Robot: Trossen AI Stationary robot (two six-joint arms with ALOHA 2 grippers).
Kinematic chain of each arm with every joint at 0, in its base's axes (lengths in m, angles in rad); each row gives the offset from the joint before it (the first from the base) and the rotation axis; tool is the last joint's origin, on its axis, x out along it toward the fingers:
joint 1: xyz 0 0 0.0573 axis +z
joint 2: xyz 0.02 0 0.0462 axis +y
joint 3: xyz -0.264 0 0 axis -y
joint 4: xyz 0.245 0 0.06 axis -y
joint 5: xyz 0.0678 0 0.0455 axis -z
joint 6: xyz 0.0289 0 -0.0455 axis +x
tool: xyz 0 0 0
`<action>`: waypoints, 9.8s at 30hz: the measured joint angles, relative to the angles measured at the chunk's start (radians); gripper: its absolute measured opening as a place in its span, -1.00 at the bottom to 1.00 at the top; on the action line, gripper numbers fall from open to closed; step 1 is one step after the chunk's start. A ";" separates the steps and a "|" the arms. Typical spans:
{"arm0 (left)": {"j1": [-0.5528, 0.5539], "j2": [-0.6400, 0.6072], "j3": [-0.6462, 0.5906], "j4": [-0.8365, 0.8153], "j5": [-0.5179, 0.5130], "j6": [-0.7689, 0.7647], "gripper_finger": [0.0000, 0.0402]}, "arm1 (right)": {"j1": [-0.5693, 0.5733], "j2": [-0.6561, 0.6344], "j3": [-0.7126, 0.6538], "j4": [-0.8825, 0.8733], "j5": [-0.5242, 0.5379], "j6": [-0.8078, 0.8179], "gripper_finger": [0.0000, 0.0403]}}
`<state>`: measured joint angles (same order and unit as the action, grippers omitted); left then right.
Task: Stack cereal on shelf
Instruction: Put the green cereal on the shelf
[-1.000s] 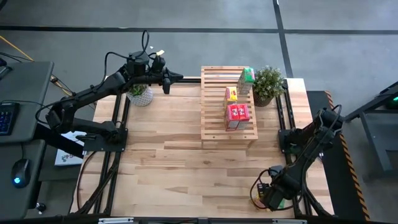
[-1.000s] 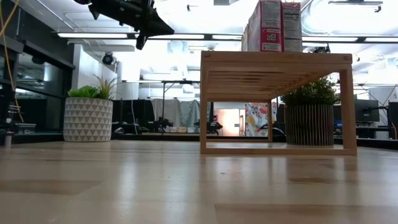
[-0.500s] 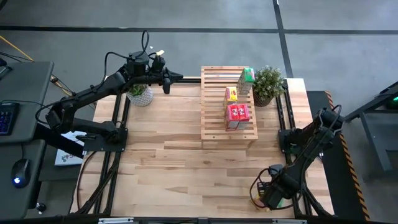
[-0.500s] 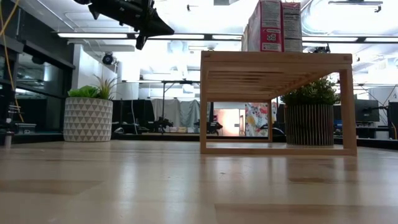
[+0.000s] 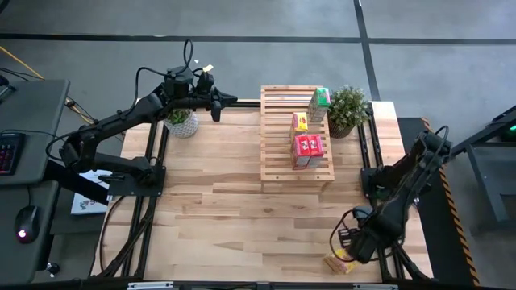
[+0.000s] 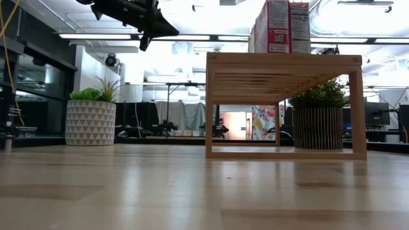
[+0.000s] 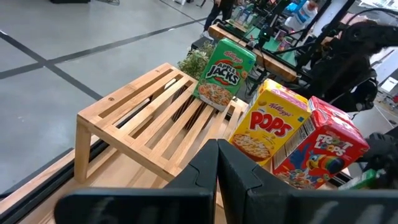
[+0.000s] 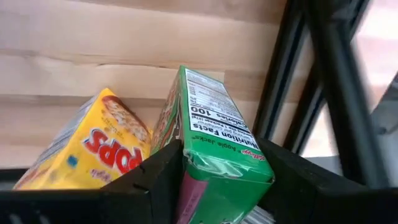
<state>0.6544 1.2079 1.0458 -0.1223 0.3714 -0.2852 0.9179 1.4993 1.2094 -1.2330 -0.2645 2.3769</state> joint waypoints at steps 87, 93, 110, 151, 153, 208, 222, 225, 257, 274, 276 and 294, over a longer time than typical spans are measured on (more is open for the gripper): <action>-0.006 0.000 0.001 0.096 -0.167 -0.175 -1.00 | -1.446 0.306 1.033 -0.338 0.441 -1.758 -0.04; -0.007 0.000 0.000 0.092 -0.167 -0.175 -1.00 | -1.439 0.306 1.034 -0.338 0.451 -1.737 -0.04; -0.007 0.000 0.000 0.094 -0.168 -0.210 -1.00 | -1.439 0.313 1.034 -0.338 0.446 -1.801 -0.04; -0.007 0.000 0.000 0.098 -0.168 -0.209 -1.00 | -1.439 0.377 1.034 -0.338 0.429 -1.754 -0.04; -0.007 0.000 0.000 0.098 -0.168 -0.209 -1.00 | -1.439 0.376 1.034 -0.338 0.430 -1.753 -0.04; -0.007 0.000 0.000 0.143 -0.173 -0.193 -1.00 | -1.486 0.345 1.116 -0.323 0.639 -1.912 -0.17; -0.051 0.050 0.000 0.203 -0.178 -0.264 -1.00 | -1.515 0.368 1.116 -0.337 0.499 -2.100 -0.97; -0.066 0.060 0.000 0.198 -0.176 -0.264 -1.00 | -1.515 0.371 1.116 -0.338 0.491 -2.117 -0.99; -0.093 0.060 0.000 0.201 -0.176 -0.276 -1.00 | -1.513 0.404 1.115 -0.337 0.364 -1.991 -1.00; -0.092 0.083 0.002 0.282 -0.228 -0.268 -1.00 | -1.523 0.387 1.145 -0.324 0.390 -1.949 -1.00; -0.092 0.106 0.006 0.325 -0.221 -0.295 -1.00 | -1.531 0.387 1.145 -0.335 0.417 -1.947 -1.00; -0.114 0.545 0.333 0.262 0.012 -0.263 -1.00 | -1.599 0.399 1.130 -0.338 0.348 -2.017 -1.00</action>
<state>0.5400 1.7527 1.3790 0.1400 0.3832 -0.5485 -0.6807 1.8984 2.3394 -1.5707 0.0837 0.3603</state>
